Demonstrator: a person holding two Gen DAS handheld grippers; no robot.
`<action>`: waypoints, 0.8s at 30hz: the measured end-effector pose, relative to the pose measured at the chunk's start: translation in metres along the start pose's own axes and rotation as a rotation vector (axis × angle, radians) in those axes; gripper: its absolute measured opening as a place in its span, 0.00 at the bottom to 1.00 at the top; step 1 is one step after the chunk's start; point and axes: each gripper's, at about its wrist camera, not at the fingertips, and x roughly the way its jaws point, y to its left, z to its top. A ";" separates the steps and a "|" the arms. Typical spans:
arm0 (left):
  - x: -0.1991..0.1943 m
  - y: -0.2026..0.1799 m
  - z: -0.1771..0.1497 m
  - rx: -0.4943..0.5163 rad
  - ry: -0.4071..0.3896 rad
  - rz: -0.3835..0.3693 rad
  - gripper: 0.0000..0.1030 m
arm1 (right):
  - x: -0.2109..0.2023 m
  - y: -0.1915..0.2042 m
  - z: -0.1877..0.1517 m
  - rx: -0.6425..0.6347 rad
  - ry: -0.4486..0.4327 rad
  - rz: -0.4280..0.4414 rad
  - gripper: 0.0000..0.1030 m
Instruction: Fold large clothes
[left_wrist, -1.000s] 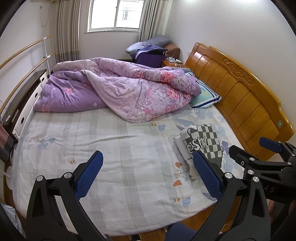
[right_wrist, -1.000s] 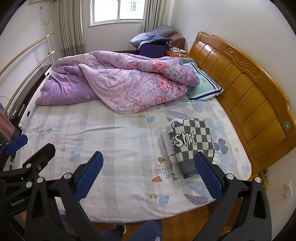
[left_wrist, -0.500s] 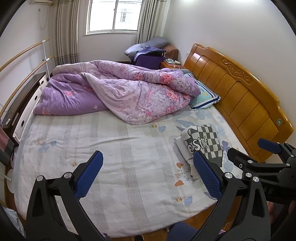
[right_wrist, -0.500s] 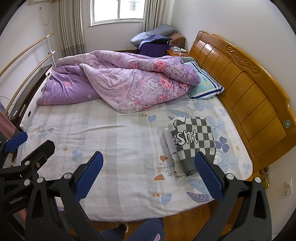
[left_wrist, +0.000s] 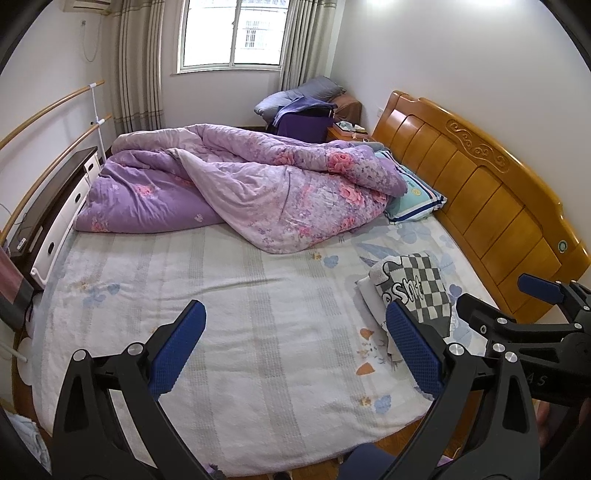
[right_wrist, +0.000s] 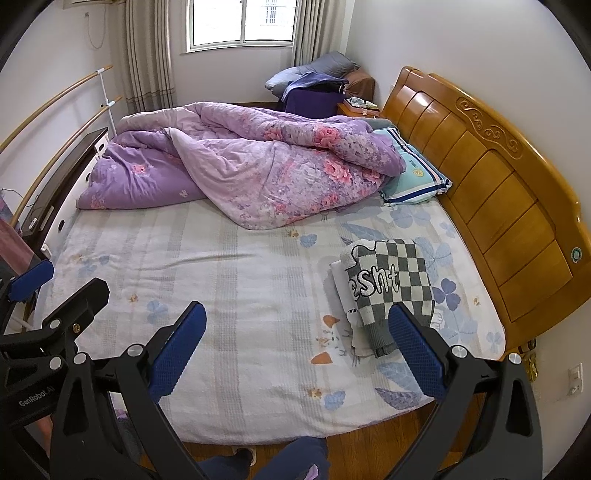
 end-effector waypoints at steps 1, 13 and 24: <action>0.000 0.000 0.000 0.002 0.000 0.001 0.95 | 0.000 0.001 0.000 0.000 0.001 0.000 0.92; 0.001 0.002 0.001 -0.003 0.003 0.001 0.95 | 0.004 0.002 0.004 -0.001 0.007 0.004 0.92; 0.002 0.004 0.000 -0.010 0.002 -0.002 0.95 | 0.005 0.002 0.004 -0.002 0.007 0.004 0.92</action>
